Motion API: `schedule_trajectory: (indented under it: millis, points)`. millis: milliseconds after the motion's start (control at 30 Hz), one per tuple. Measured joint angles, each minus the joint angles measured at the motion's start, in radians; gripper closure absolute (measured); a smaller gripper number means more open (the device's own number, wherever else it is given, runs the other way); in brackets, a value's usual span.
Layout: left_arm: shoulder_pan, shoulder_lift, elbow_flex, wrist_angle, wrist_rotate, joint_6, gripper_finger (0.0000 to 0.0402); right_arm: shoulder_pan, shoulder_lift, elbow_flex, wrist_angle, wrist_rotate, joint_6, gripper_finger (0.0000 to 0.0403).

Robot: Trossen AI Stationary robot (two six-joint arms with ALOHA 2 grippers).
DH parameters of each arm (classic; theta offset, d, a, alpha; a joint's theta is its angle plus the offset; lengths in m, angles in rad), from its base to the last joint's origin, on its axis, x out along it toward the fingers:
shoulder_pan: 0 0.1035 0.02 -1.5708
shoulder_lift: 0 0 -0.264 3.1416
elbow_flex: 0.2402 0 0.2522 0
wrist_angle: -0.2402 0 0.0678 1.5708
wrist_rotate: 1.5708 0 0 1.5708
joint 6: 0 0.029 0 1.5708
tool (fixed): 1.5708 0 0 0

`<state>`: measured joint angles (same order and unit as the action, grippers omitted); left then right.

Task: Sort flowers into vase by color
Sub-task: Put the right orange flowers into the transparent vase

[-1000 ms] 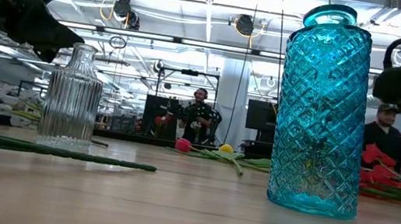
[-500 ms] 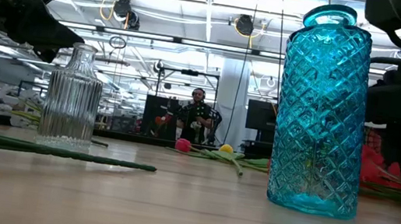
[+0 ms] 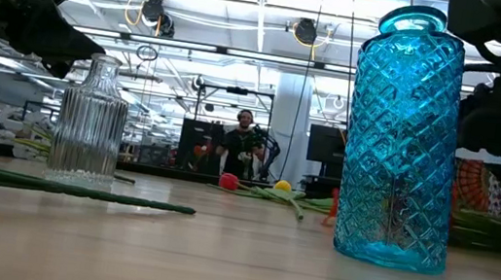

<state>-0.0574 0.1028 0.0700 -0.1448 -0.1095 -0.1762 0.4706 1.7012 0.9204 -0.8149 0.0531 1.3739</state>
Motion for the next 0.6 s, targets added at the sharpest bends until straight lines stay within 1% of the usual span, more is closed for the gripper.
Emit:
schedule_trajectory:
  millis: [133, 267, 367, 600]
  points:
    - [0.0, 0.0, 0.0, 0.0, 0.0, 0.0, 0.0396, -0.002, -0.041, -0.004, -0.054, 0.02, 0.042, 0.0391]
    - [0.0, 0.0, 0.0, 0.0, 0.0, 0.0, 0.0396, -0.001, -0.097, -0.003, -0.07, 0.09, 0.097, 0.0397]
    - [0.0, 0.0, 0.0, 0.0, 0.0, 0.0, 0.0396, 0.0, -0.153, -0.002, -0.053, 0.184, 0.105, 0.0399]
    - [0.0, 0.0, 0.0, 0.0, 0.0, 0.0, 0.0396, 0.0, -0.29, -0.001, 0.028, 0.471, 0.101, 0.0399]
